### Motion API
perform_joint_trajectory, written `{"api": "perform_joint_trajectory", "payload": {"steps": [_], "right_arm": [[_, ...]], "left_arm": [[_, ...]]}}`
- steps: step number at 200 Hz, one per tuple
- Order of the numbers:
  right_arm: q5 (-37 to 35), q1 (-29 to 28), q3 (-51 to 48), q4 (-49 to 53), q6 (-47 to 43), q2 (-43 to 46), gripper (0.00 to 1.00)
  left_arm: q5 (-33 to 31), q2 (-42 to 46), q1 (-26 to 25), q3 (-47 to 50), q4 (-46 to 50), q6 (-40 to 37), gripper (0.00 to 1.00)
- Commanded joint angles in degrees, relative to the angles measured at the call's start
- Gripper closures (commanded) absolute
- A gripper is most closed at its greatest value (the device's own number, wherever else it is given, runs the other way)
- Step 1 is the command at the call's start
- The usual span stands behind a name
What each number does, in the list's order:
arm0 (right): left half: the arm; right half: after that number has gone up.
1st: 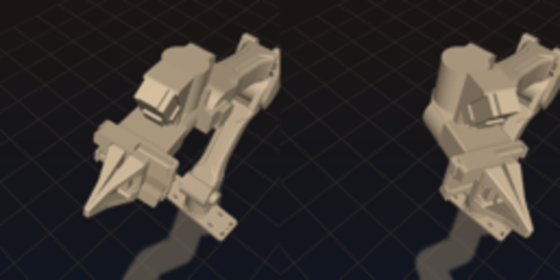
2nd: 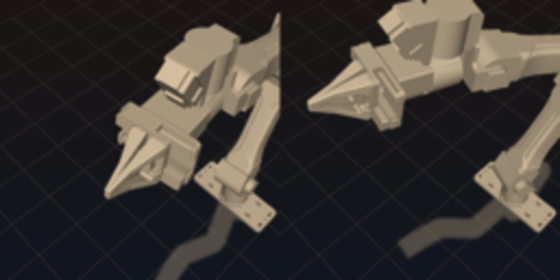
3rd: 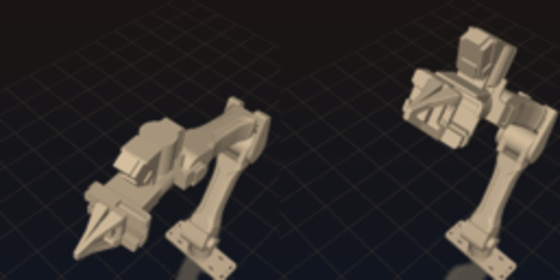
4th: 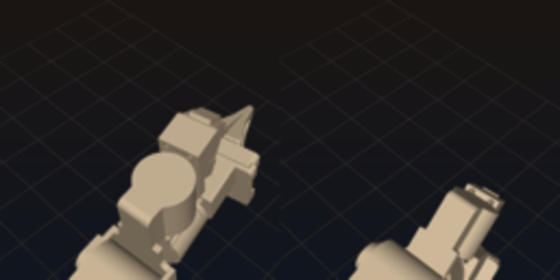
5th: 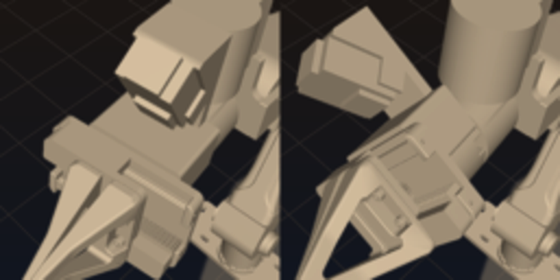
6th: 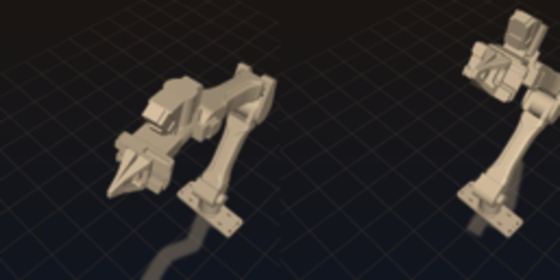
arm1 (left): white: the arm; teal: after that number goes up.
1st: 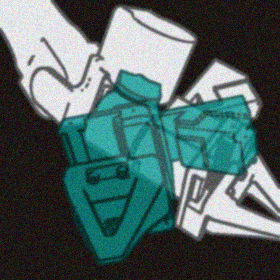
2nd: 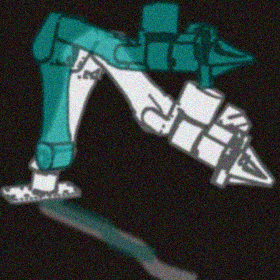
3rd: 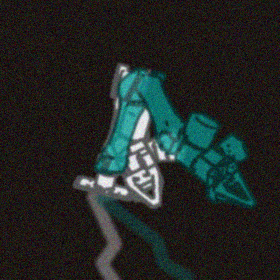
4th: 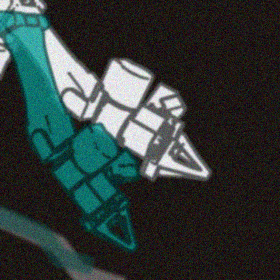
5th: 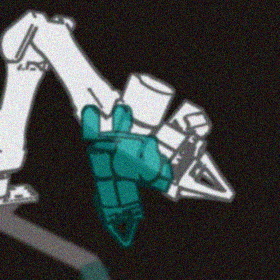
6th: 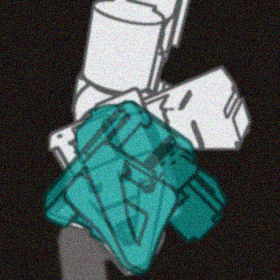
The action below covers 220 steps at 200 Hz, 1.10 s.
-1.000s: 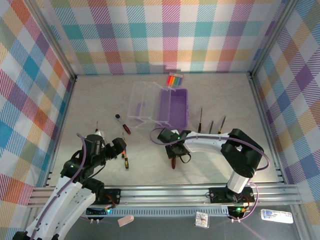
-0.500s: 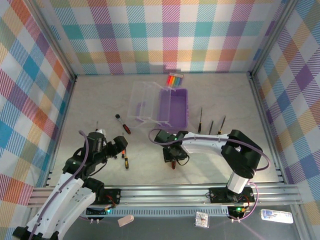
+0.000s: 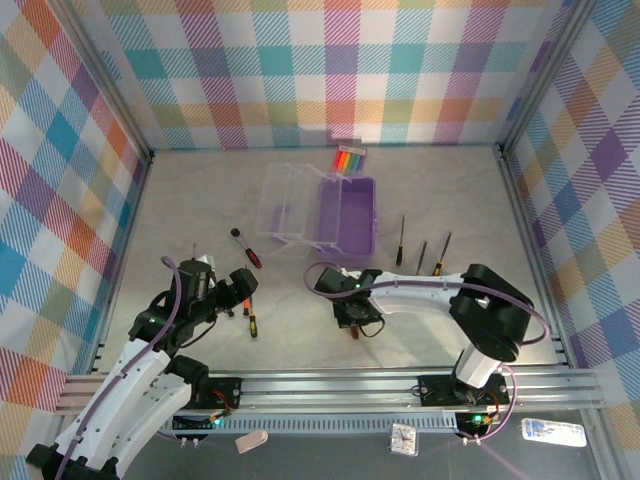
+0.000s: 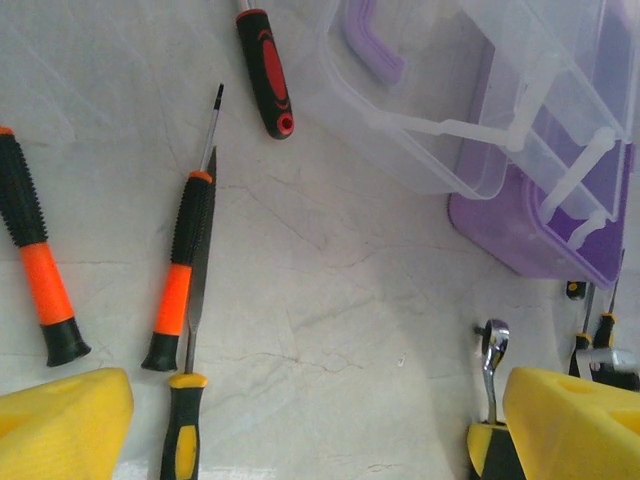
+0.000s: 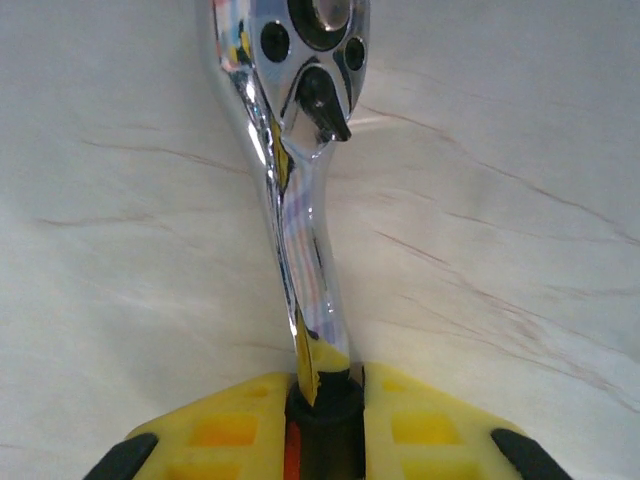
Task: Pack the tool kit
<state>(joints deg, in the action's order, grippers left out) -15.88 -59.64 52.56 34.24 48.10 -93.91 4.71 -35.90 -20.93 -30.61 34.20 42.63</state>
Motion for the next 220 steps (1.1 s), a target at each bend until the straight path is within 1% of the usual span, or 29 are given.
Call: {"api": "perform_joint_trajectory", "payload": {"steps": [1,33,72,103,122,144,163,188,220], "right_arm": [[-4.78,0.23,-0.31,2.31,-3.04,4.9,0.84],[-5.85,0.74,-0.53,1.94,-5.64,7.66,0.84],[-6.39,0.92,-0.33,2.49,-6.21,10.52,0.85],[-8.05,1.85,2.26,5.98,-8.39,14.87,0.85],[-8.45,4.62,3.78,6.78,-11.14,17.12,0.85],[-4.16,11.36,5.59,4.84,-15.79,18.07,0.85],[0.76,17.76,9.87,3.05,-20.93,15.11,0.85],[1.82,22.52,18.22,3.17,-25.38,6.39,0.85],[10.75,28.13,29.35,2.36,-26.76,-4.65,0.85]], "left_arm": [[0.56,-0.79,-0.43,-1.86,-1.5,0.41,0.05],[0.83,-1.75,-0.52,-1.82,-2.46,0.69,0.05],[1.22,-1.77,-0.58,-1.56,-2.43,0.79,0.05],[2.03,-1.81,-0.78,-1.65,-2.9,0.86,0.05],[1.89,-1.81,-0.91,-1.56,-3.25,0.65,0.05],[2.11,-1.81,-1.03,-1.21,-3.77,0.88,0.05],[2.47,-1.76,-1.13,-1.25,-4.05,0.99,0.05],[3.02,-2.15,-1.31,-1.47,-4.13,1.39,0.05],[3.29,-2.5,-1.57,-3.0,-2.25,0.28,0.05]]}}
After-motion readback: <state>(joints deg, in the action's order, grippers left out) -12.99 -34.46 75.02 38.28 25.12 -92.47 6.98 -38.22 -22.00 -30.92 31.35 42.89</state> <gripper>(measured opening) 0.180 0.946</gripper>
